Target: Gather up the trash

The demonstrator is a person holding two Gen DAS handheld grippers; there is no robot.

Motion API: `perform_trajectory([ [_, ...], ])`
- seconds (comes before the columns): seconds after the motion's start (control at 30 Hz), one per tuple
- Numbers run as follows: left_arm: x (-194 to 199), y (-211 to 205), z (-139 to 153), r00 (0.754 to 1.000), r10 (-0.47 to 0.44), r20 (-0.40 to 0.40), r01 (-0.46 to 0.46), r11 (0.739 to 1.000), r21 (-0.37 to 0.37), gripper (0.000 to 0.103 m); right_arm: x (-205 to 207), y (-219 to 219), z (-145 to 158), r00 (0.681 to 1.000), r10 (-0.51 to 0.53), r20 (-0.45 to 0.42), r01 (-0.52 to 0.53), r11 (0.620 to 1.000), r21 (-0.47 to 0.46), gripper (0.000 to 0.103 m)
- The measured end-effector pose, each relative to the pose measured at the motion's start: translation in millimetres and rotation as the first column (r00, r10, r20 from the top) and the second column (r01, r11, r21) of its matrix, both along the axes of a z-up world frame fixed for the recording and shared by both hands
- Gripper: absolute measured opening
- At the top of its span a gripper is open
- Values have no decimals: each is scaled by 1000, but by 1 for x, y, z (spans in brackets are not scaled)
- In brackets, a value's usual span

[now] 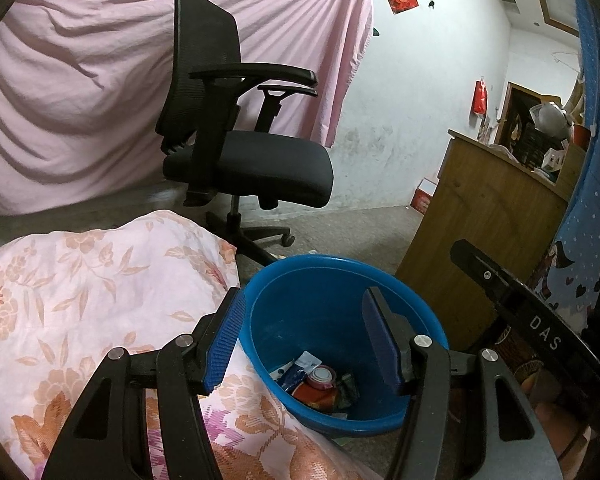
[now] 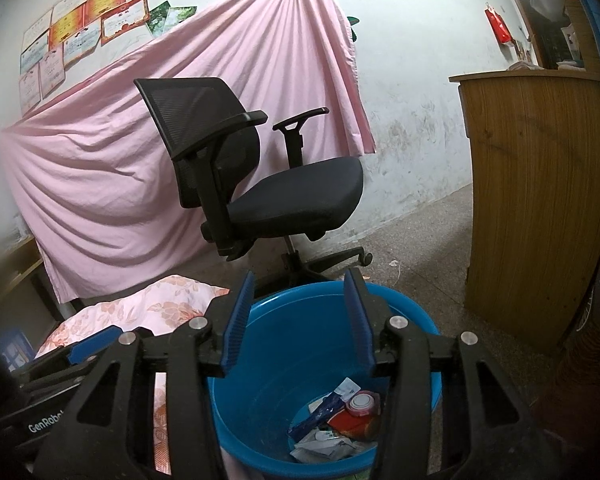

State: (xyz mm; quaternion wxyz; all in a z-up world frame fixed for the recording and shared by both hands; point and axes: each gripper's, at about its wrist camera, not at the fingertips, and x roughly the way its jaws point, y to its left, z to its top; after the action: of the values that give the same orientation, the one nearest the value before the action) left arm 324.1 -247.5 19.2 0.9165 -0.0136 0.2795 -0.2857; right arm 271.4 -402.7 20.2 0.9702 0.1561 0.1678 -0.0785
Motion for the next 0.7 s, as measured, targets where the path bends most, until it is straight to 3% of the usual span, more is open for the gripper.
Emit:
perform_trajectory([
  [0.3, 2, 12, 4, 999, 36, -7, -36, 999, -4, 56, 3, 2, 4, 1000, 6, -2, -6, 1000, -3, 74],
  [0.47, -1, 21, 9, 998, 63, 5, -63, 998, -14, 68, 4, 3, 4, 1000, 7, -3, -7, 1000, -5, 82],
  [0.7, -5, 34, 15, 992, 109, 57, -108, 994, -7, 95, 1, 8, 5, 1000, -17, 5, 17, 1000, -15, 103],
])
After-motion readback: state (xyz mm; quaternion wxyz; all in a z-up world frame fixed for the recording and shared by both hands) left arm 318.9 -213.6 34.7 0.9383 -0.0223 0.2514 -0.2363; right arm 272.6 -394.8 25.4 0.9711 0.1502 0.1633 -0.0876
